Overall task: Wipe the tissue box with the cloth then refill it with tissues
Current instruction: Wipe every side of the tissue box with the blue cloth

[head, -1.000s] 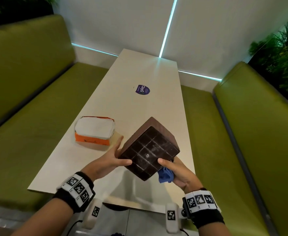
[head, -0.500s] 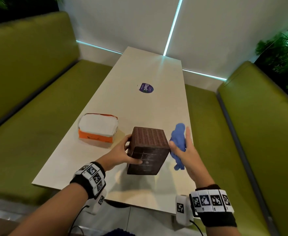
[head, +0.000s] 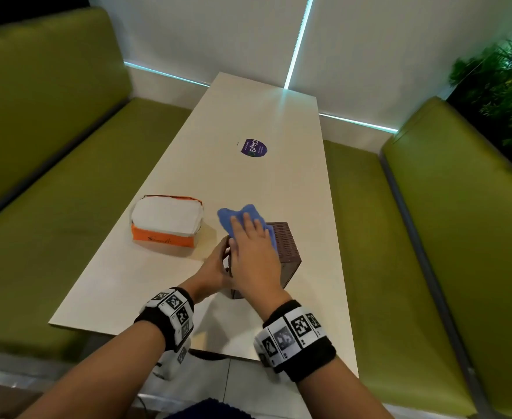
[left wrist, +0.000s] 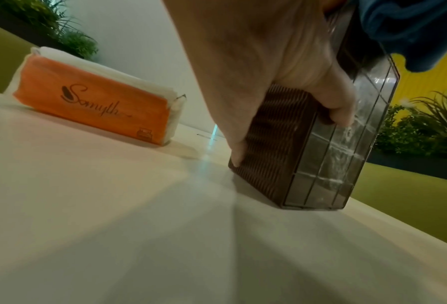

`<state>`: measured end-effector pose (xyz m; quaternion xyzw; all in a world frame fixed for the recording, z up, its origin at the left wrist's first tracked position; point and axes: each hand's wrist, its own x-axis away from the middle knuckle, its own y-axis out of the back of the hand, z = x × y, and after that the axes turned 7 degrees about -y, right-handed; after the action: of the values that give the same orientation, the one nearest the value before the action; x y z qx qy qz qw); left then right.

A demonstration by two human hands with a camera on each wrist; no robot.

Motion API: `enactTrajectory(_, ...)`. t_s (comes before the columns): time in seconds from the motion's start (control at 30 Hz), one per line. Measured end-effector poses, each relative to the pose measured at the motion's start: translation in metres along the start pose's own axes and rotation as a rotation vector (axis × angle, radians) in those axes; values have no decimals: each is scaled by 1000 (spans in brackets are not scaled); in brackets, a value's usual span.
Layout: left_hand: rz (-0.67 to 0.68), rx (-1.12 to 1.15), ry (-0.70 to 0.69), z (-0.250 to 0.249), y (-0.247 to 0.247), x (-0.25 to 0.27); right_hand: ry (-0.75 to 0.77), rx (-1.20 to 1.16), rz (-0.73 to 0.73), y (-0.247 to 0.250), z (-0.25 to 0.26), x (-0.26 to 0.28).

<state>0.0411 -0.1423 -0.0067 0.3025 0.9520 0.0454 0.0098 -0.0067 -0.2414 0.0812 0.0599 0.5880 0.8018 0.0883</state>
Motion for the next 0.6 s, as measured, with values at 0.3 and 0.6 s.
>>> enactTrajectory(0.3, -23, -15, -30, 3, -2, -6, -321, -237, -74, 25, -68, -13)
enactTrajectory(0.6, -44, -27, -9, 4, -3, -4, -33, -97, -26, 7, -27, -3)
